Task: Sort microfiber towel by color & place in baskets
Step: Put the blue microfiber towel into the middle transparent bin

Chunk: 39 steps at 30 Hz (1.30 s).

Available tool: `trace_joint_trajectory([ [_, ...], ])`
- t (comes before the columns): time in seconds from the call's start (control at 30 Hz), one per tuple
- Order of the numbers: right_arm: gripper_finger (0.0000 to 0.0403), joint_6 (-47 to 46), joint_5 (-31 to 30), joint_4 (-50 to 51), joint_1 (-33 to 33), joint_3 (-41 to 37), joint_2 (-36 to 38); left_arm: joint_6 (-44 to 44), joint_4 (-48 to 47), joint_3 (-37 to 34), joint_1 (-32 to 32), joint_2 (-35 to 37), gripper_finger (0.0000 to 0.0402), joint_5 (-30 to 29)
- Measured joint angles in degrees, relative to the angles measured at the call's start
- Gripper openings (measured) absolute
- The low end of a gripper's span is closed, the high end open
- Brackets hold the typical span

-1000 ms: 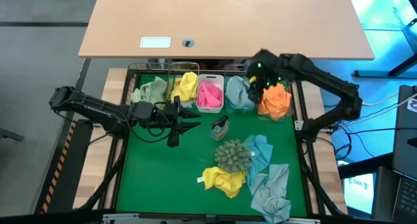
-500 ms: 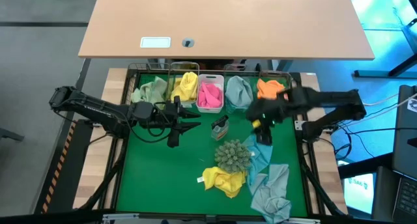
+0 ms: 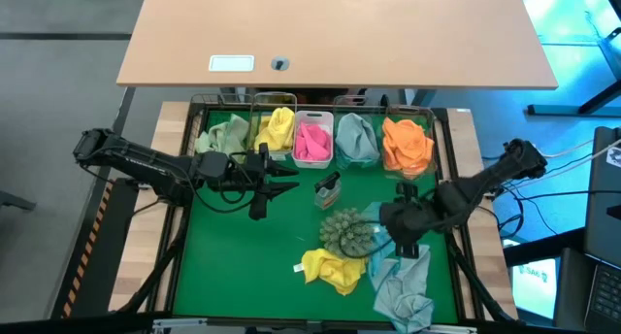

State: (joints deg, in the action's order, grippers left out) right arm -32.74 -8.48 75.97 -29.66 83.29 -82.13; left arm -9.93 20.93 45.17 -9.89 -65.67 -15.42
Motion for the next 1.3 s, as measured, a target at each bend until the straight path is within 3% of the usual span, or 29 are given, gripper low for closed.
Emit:
trace_joint_trajectory([
  [0.3,0.0200,-7.5,-3.5,-5.1,-2.6,-14.6,0.0,0.0,0.0,0.0,0.0,0.0,0.0137,0.0],
  [0.67,0.0200,-7.7,-5.0,-19.6,-1.8,-32.0,0.0,0.0,0.0,0.0,0.0,0.0,0.0137,0.0],
  [1.03,0.0200,-6.4,-4.0,-37.4,3.6,-42.9,-0.1,0.0,0.0,0.0,0.0,0.0,0.0137,0.0],
  [1.3,0.0200,-7.1,-2.3,-40.9,4.7,-46.8,0.1,-0.1,0.0,0.0,0.0,0.0,0.0137,0.0],
])
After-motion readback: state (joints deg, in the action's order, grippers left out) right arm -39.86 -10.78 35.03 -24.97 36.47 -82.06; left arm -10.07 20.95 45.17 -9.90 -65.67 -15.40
